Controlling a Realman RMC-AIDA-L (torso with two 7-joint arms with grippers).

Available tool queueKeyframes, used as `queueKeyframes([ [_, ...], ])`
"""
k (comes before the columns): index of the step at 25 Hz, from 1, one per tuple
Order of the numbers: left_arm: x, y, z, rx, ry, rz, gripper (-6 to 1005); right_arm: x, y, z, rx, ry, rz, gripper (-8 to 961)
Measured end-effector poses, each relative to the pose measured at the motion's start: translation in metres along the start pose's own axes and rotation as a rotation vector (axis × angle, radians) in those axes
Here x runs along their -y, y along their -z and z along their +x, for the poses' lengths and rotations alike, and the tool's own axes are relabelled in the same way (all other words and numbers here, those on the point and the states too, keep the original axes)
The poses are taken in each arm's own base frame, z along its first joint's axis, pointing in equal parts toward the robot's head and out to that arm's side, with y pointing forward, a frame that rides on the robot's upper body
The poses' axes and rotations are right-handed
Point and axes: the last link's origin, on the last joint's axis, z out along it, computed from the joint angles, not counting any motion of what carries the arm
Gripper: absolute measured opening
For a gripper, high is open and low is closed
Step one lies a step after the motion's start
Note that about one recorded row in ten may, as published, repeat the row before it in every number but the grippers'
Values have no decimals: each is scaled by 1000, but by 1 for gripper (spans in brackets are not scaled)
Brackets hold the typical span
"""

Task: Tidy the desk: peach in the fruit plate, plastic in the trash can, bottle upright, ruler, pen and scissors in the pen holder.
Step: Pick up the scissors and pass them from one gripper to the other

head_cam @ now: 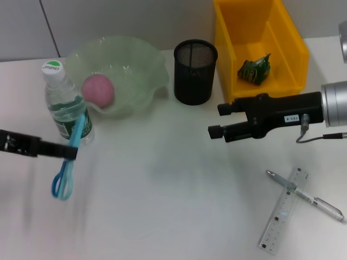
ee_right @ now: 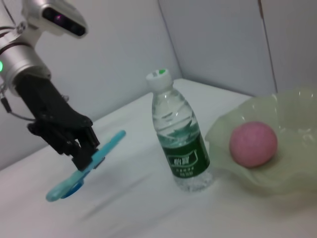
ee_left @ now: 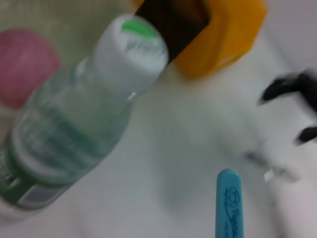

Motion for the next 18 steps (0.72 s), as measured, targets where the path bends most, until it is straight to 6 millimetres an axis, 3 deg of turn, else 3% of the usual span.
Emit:
queueKeyframes([
  [2, 0, 0, 0, 0, 0, 0, 229, 0, -1, -3, 14, -3, -1, 828],
  [6, -4, 5, -11, -228, 13, -217, 230, 1, 0, -9, 58, -11, 7, 827],
  [11, -6, 4, -12, -255, 6, -247, 230, 1, -1, -11, 82, -15, 11, 825],
  [12, -14, 0, -12, -347, -10, -341, 230, 1, -2, -12, 91, -16, 13, 825],
  [18, -17, 0, -11, -470, -10, -426, 230, 0, -3, -12, 114, -25, 15, 823],
])
